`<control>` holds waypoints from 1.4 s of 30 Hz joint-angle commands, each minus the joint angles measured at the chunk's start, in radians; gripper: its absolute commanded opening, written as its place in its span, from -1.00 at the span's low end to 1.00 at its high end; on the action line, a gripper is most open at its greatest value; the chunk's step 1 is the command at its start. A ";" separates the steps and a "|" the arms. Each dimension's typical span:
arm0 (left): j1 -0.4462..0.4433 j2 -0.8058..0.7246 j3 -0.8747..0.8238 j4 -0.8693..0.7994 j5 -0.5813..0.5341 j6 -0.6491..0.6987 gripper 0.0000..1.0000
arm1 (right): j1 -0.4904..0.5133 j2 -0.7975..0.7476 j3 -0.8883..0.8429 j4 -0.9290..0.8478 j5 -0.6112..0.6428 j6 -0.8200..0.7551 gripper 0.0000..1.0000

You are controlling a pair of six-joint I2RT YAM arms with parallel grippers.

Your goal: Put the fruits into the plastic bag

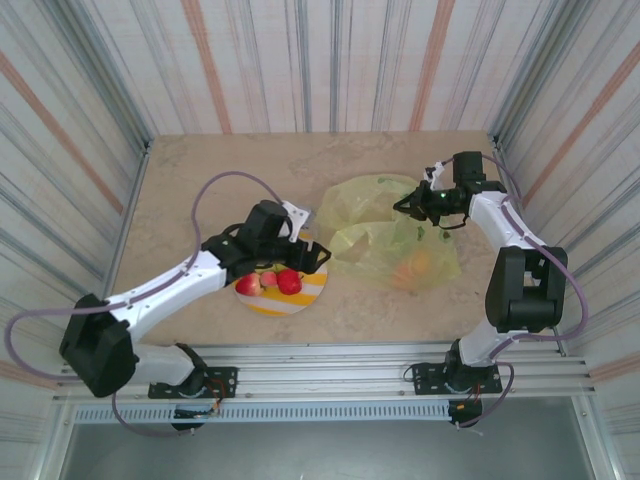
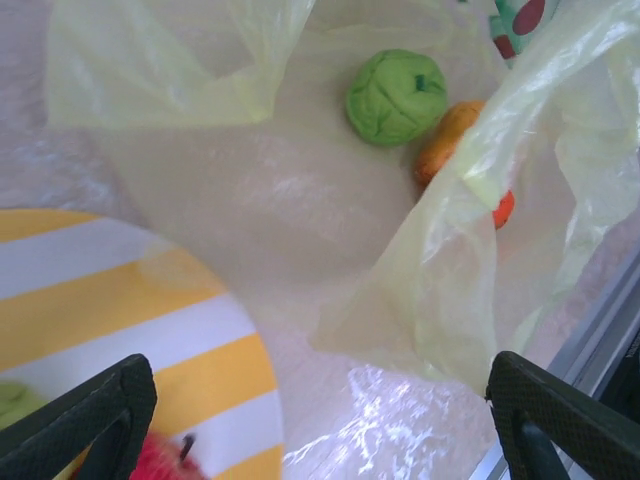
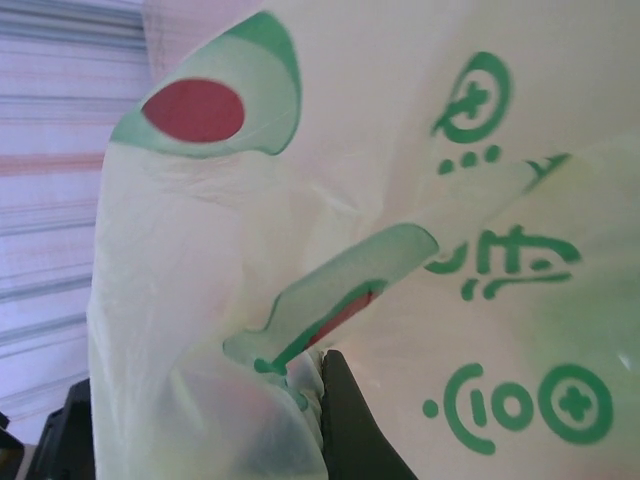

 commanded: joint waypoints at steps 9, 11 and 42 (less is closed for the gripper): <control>0.007 -0.223 -0.032 -0.398 -0.178 0.025 0.80 | -0.011 0.029 -0.001 -0.020 0.013 -0.033 -1.00; 0.011 -0.236 -0.035 -0.437 -0.205 0.015 0.79 | -0.011 0.030 -0.001 -0.021 0.012 -0.035 -1.00; 0.038 0.224 0.160 -0.431 -0.320 0.063 -0.21 | -0.016 0.028 -0.012 -0.020 0.010 -0.038 -1.00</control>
